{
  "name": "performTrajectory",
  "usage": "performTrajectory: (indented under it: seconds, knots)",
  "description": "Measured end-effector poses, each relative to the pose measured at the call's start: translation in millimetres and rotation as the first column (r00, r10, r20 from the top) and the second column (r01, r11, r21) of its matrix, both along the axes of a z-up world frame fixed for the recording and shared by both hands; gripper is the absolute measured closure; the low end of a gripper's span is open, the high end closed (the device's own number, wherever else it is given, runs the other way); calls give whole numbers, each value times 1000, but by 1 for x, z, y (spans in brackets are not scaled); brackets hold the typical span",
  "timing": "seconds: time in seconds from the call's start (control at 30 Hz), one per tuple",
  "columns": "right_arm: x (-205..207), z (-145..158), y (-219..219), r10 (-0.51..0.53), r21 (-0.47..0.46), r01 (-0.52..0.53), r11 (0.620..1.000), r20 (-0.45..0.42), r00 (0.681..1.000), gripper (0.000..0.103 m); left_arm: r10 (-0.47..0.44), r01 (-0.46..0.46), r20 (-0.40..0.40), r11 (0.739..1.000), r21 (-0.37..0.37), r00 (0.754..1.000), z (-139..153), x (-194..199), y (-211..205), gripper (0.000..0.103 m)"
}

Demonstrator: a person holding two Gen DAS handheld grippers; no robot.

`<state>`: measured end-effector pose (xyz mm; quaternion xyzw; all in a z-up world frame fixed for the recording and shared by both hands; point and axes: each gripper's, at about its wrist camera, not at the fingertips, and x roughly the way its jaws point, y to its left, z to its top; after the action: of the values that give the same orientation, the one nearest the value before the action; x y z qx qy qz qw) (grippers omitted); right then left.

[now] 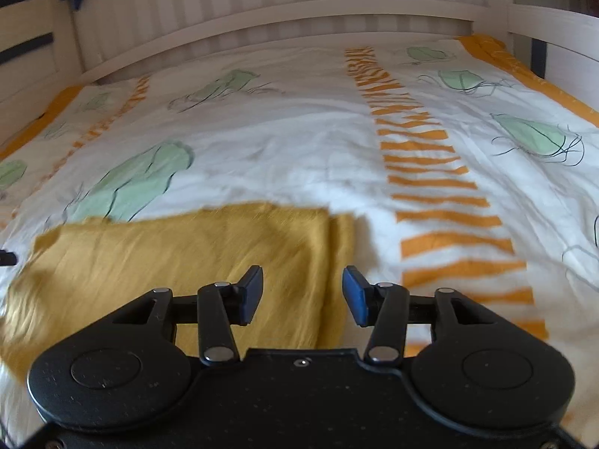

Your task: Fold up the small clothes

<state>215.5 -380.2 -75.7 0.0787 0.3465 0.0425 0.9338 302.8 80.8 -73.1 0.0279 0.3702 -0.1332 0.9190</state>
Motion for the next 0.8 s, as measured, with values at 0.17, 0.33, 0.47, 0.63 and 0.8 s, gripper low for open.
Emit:
performTrajectory:
  seconds: [0.17, 0.33, 0.47, 0.63, 0.8]
  knots:
    - [-26, -19, 11, 29, -51, -32, 998, -55, 998, 39, -35, 34, -58, 999, -6, 998, -20, -29, -1, 48]
    - [-52, -28, 6, 12, -46, -15, 999, -54, 998, 35, -63, 65, -60, 997, 38, 996, -27, -58, 4, 46]
    - [-63, -28, -1, -12, -24, 10, 1000, -51, 999, 32, -70, 73, -70, 997, 36, 995, -30, -76, 10, 43]
    - [-69, -32, -8, -29, 16, 30, 999, -30, 999, 29, -61, 60, -62, 998, -9, 996, -14, -79, 17, 43]
    - [-71, -36, -11, -23, 40, 24, 999, -7, 1000, 26, -41, 37, -29, 991, -127, 999, 19, -43, 15, 42]
